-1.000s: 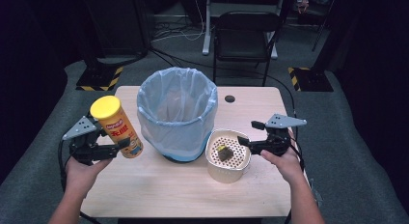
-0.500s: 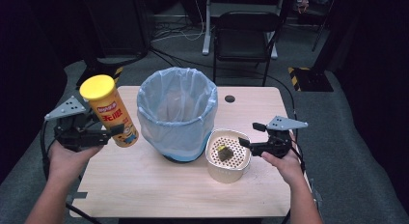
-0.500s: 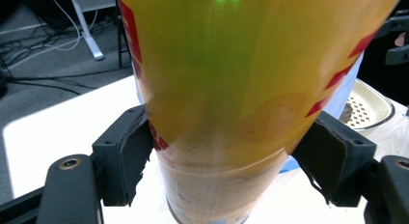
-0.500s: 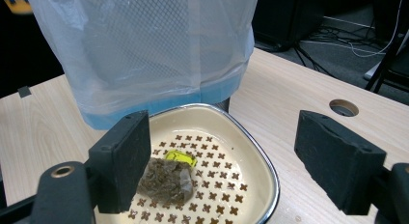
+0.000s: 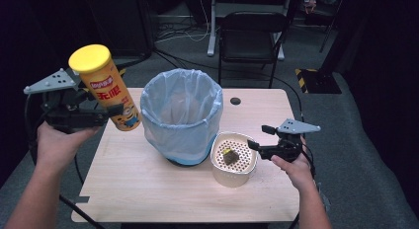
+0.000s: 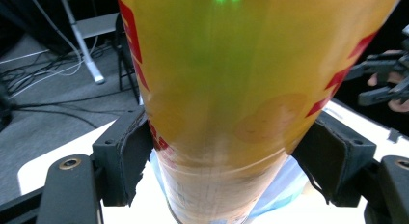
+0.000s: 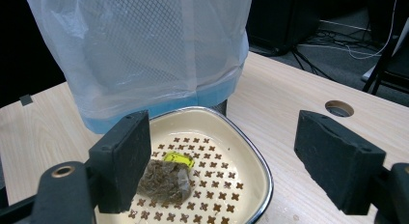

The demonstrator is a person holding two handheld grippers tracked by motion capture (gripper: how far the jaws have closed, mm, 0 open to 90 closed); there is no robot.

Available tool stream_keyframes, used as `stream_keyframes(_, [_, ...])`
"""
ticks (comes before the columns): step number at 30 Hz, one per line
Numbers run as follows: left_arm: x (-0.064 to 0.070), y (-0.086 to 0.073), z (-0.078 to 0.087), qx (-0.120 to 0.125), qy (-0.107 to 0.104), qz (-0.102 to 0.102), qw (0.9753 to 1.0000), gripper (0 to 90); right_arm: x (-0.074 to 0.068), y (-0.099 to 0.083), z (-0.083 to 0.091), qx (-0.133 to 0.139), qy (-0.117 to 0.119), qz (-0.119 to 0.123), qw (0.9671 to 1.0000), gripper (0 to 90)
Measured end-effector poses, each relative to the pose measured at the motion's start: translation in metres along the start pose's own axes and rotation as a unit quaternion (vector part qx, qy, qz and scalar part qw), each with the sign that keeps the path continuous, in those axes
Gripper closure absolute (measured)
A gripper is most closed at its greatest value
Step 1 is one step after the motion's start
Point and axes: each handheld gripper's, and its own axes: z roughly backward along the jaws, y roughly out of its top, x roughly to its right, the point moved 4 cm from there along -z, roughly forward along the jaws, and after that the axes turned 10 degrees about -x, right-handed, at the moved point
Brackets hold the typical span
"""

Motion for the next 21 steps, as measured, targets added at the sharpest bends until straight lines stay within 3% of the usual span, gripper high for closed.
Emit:
stream_keyframes(3, [0.002, 0.01, -0.005, 0.0, -0.004, -0.01, 0.9999, 24.0, 0.0, 0.0, 0.001, 0.0, 0.0, 0.0, 1.0, 20.4])
stream_keyframes(10, [0.006, 0.032, -0.027, -0.003, -0.025, -0.006, 0.9997, 23.9, 0.002, -0.003, 0.001, -0.001, -0.001, -0.007, 1.0, 20.6])
stream_keyframes(21, [0.017, 0.054, -0.083, -0.016, -0.044, -0.005, 0.9989, 23.9, 0.005, -0.005, 0.0, 0.0, 0.0, -0.009, 1.0, 20.7])
